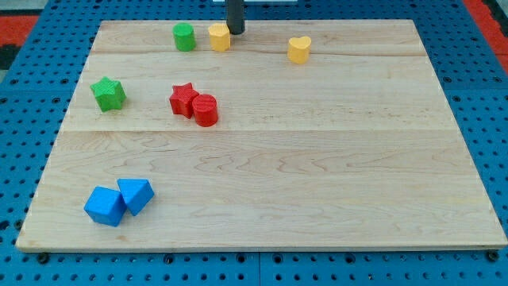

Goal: Move the yellow hexagon towards the top center

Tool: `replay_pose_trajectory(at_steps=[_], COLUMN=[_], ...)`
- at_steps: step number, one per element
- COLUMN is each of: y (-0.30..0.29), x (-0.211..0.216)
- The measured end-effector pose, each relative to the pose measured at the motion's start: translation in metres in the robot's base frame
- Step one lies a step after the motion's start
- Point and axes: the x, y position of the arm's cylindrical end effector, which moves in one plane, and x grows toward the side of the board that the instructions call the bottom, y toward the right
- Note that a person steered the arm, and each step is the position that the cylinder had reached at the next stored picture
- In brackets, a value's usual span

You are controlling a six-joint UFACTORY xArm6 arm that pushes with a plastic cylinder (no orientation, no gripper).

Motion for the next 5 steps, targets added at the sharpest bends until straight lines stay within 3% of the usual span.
replay_pose_trajectory(at_steps=[1,3,5], y=[0.000,-0.006,-0.033], x=[0.013,-0.037,-0.011])
